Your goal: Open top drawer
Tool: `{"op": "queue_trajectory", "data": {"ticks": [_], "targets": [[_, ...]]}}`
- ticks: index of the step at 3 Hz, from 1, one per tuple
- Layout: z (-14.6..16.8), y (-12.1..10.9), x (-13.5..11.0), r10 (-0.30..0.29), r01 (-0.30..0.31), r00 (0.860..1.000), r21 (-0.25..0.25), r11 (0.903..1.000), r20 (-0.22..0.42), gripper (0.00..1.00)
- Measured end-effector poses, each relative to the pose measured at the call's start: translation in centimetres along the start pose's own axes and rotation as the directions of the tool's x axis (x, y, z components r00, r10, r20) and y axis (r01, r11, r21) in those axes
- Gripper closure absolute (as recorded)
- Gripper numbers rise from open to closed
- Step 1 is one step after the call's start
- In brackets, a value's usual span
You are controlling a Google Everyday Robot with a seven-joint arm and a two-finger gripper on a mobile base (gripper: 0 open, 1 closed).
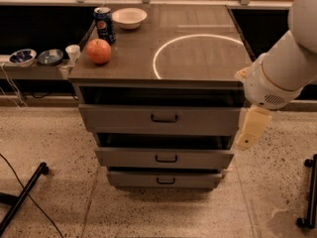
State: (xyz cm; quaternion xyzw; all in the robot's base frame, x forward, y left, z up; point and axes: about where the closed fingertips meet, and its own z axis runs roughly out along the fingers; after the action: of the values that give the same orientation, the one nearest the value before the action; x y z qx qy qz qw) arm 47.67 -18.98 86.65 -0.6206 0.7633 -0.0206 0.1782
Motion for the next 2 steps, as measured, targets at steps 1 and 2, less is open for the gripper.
{"op": "queue_trajectory", "data": {"ticks": [1, 2], "targets": [[0.2, 0.2, 0.0, 0.0, 0.0, 1.0, 0.001, 1.0, -0.016, 0.0], [4.7, -0.3, -0.2, 0.025, -0.025, 1.0, -0.003, 0.9997, 0.003, 0.0]]}}
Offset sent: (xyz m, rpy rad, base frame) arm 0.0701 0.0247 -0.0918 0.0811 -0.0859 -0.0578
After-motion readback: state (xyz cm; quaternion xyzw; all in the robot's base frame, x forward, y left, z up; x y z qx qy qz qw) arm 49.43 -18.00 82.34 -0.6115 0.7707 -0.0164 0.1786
